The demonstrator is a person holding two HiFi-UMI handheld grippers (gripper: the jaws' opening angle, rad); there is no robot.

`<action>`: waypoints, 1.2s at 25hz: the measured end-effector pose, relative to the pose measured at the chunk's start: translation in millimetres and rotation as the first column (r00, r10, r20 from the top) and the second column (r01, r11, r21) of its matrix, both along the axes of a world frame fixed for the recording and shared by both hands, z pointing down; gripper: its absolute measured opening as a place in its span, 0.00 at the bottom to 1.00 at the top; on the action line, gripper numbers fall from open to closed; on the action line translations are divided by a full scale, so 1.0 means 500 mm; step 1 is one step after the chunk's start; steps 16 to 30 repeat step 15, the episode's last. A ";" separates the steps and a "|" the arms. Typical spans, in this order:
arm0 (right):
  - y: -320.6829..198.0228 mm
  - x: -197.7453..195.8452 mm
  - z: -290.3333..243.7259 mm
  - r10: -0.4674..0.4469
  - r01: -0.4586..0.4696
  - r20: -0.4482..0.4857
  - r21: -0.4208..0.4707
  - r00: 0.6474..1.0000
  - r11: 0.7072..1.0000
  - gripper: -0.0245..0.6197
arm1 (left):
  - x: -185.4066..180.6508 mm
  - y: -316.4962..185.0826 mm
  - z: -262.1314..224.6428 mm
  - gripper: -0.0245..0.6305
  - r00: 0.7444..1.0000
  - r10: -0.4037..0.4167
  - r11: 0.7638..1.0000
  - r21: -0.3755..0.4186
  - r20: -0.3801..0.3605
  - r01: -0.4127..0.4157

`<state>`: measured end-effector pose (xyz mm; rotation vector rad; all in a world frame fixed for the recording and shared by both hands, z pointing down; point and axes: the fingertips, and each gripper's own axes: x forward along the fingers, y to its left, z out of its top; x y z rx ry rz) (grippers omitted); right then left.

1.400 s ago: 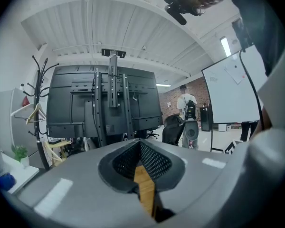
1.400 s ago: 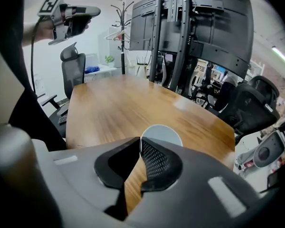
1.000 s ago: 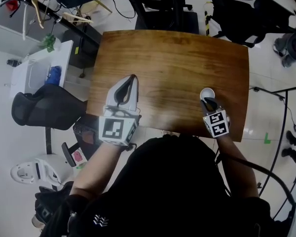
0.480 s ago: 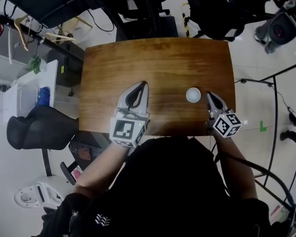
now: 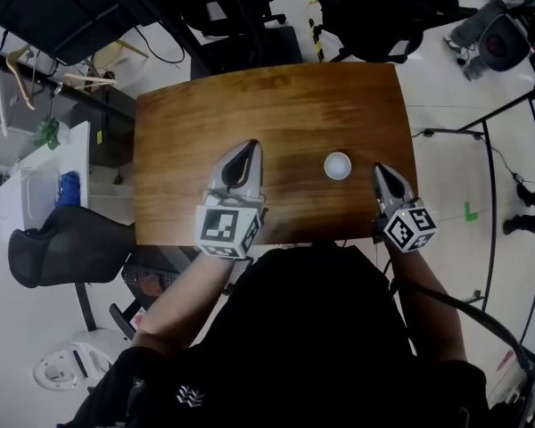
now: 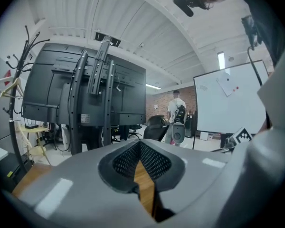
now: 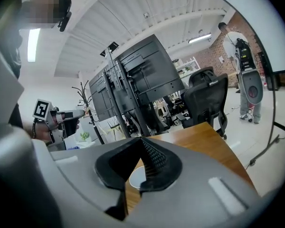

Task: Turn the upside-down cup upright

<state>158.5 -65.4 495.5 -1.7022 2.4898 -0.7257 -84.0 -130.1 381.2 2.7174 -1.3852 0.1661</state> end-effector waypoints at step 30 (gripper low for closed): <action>-0.013 0.009 0.024 -0.016 0.017 0.003 -0.042 1.000 0.999 0.04 | -0.040 -0.003 -0.012 0.04 0.997 -0.061 0.998 0.005 0.038 0.061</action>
